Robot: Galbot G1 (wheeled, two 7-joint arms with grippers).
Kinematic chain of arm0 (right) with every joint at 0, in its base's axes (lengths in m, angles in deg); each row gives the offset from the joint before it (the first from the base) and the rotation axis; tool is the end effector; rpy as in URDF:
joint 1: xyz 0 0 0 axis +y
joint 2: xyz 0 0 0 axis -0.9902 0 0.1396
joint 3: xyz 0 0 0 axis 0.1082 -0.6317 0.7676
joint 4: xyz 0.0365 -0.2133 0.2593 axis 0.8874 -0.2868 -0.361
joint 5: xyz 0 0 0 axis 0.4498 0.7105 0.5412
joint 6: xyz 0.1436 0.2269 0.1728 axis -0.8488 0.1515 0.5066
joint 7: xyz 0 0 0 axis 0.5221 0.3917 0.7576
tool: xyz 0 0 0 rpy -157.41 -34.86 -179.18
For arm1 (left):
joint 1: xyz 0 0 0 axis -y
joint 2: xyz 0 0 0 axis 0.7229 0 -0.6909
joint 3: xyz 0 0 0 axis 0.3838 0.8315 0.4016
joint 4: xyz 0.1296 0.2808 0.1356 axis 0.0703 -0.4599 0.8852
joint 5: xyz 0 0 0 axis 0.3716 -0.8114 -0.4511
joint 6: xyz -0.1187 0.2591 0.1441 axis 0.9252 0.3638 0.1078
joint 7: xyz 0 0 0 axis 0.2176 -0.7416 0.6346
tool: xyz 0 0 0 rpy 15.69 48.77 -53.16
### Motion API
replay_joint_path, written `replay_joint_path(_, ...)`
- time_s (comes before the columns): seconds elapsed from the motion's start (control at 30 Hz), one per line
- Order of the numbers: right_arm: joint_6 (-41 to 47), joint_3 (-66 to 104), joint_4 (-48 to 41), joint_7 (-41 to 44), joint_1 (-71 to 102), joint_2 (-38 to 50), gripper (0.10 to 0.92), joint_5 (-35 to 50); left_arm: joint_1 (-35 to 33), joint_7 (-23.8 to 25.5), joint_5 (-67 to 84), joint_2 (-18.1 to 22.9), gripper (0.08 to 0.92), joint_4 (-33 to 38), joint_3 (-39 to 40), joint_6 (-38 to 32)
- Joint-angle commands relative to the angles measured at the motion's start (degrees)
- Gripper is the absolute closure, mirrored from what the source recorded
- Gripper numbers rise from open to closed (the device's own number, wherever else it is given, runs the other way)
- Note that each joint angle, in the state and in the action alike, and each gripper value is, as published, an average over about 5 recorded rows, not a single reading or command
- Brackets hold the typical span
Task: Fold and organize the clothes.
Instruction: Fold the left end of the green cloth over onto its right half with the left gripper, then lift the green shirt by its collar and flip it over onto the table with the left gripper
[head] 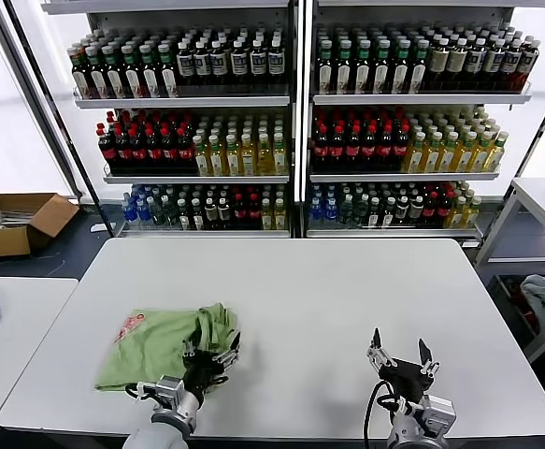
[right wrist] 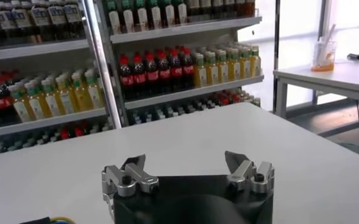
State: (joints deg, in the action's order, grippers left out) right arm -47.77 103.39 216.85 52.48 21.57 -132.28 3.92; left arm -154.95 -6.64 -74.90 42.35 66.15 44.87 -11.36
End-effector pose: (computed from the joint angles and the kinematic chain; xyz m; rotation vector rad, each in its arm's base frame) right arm 0.1450 0.0151 -0.2506 -0.3134 -2.8449 -0.1794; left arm 0.2040 -0.0001 -0.3136 -0.3533 -2.8895 0.0880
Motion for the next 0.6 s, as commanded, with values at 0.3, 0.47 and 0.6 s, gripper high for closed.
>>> replay_joint_path(0.3,1.99,-1.22,-1.55,-0.17,-3.79,0.58,0.203,0.39,-1.29,-7.7,11.47,-9.79,0.177,14.42,-13.4,16.04)
replay_joint_path(0.47,2.26,-1.76,-2.23,-0.3,-4.7,0.35,0.203,0.98,-2.39,-7.11,11.27,-13.81,0.177,8.37,-19.85,20.31)
replay_joint_path(0.6,2.24,-1.93,-2.56,-0.28,-4.84,0.52,0.203,1.39,-2.54,-5.51,11.45,-14.96,0.177,3.52,-22.96,19.92)
